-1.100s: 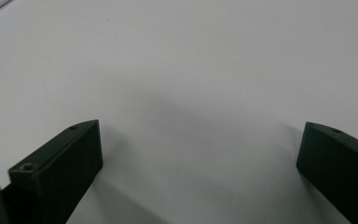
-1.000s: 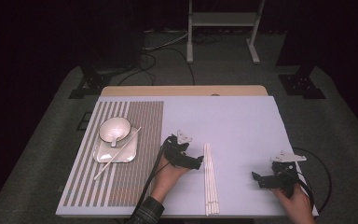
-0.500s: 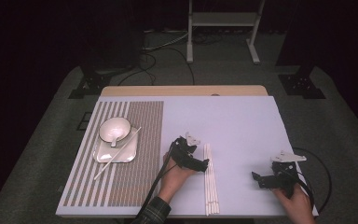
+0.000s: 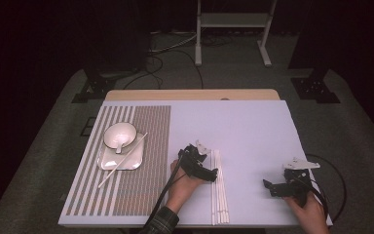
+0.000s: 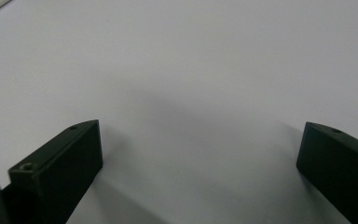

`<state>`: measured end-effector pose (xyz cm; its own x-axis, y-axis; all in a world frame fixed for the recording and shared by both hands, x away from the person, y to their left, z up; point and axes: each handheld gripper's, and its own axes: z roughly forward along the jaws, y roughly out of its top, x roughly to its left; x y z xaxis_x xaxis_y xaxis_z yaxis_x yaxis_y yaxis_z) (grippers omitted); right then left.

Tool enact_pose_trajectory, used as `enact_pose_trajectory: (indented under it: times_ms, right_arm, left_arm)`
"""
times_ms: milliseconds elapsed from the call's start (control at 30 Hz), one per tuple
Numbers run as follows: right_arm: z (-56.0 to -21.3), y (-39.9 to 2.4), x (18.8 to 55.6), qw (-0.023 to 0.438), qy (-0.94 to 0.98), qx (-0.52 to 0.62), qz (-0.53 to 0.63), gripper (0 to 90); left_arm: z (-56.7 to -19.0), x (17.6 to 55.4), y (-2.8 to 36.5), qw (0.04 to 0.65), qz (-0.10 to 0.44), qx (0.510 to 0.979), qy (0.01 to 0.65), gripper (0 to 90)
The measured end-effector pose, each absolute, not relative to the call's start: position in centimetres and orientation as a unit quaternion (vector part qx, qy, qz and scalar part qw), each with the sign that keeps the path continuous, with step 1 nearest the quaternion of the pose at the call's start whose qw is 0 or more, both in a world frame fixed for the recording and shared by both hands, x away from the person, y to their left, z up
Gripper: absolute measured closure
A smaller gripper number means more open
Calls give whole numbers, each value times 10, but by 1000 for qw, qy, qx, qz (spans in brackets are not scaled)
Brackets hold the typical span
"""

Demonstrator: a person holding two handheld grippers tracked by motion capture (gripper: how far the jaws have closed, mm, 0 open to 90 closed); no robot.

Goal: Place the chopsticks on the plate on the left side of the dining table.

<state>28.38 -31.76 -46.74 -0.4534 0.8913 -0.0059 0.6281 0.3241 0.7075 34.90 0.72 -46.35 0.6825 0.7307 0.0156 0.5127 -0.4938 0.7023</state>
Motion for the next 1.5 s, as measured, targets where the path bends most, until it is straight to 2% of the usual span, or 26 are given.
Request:
enact_pose_trajectory:
  times_ms: [533,967,1500]
  right_arm:
    - [-467,-318,284,202,788,482,325,0]
    - [-467,-318,284,202,788,482,324,0]
    - [-468,-318,284,203,788,482,325,0]
  left_arm:
    - [-447,329,19,372,142,840,369,0]
    - [-451,284,19,396,115,840,351,0]
    - [-447,226,23,412,120,845,319,0]
